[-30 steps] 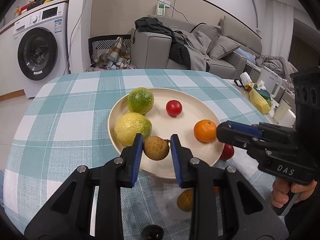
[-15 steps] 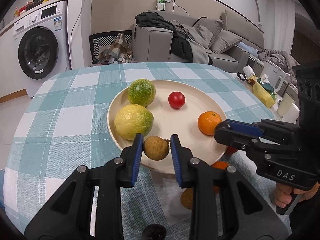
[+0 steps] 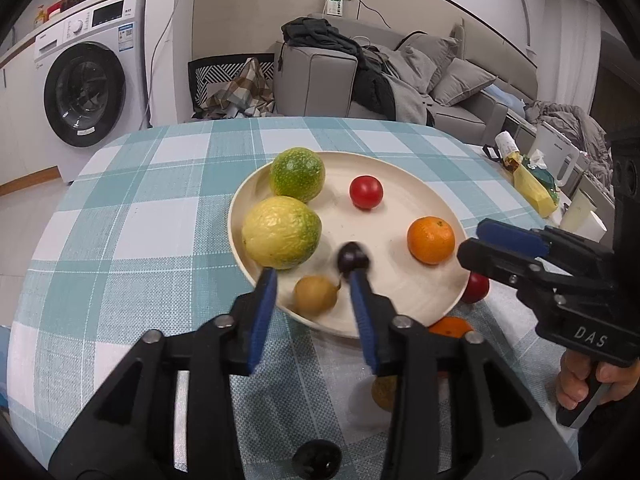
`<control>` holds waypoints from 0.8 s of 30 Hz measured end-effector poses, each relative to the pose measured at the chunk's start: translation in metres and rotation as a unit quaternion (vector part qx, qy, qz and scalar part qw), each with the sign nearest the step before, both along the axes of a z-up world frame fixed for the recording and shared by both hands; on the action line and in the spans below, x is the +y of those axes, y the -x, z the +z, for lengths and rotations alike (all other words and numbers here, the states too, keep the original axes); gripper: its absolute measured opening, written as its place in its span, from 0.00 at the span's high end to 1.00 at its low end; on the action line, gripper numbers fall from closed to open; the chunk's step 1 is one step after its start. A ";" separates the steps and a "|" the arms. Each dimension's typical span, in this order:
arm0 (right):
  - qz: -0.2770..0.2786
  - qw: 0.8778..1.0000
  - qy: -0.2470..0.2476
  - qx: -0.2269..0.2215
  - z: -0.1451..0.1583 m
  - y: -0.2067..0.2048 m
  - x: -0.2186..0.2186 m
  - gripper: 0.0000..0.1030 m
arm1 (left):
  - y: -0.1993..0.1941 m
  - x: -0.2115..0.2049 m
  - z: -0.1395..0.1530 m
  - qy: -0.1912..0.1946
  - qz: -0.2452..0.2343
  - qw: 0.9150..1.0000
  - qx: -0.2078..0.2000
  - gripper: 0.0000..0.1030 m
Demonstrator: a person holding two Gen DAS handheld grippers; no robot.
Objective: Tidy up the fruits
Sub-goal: 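Carry the pear and plum over the plate, lower them and open both tools, then withdraw both open tools from the plate toward the loose fruits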
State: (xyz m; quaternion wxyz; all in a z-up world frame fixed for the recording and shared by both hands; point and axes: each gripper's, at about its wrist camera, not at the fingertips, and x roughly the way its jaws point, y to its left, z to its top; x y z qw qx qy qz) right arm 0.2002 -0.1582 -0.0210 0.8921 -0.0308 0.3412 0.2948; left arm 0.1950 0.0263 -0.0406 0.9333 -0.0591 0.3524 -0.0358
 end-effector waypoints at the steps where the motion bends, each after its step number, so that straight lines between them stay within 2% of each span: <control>1: -0.003 1.000 0.000 -0.002 0.001 0.000 -0.002 0.51 | 0.001 0.000 0.001 -0.001 0.003 1.000 -0.003 0.52; 3: -0.009 1.000 0.000 -0.004 0.002 0.001 -0.005 0.46 | 0.004 0.001 0.002 -0.002 0.005 1.000 -0.008 0.44; 5: -0.015 1.000 0.004 -0.007 0.002 0.001 -0.007 0.33 | 0.006 0.002 0.003 -0.004 0.008 1.000 -0.009 0.28; 7: -0.019 1.000 0.003 -0.012 0.004 0.002 -0.010 0.23 | 0.008 0.003 0.005 -0.005 0.013 1.000 -0.012 0.20; 13: -0.028 0.999 0.011 -0.022 0.008 0.007 -0.017 0.08 | 0.017 0.005 0.011 -0.008 0.014 1.000 -0.017 0.15; 15: -0.028 0.999 0.014 -0.019 0.007 0.006 -0.018 0.03 | 0.021 0.007 0.012 -0.005 0.017 1.000 -0.019 0.10; 16: -0.028 0.999 0.015 -0.019 0.007 0.006 -0.019 0.01 | 0.022 0.008 0.013 -0.003 0.020 1.000 -0.019 0.03; 24: -0.018 0.999 0.029 -0.016 0.005 0.010 -0.018 0.00 | 0.038 0.014 0.016 0.004 0.027 0.999 -0.025 0.01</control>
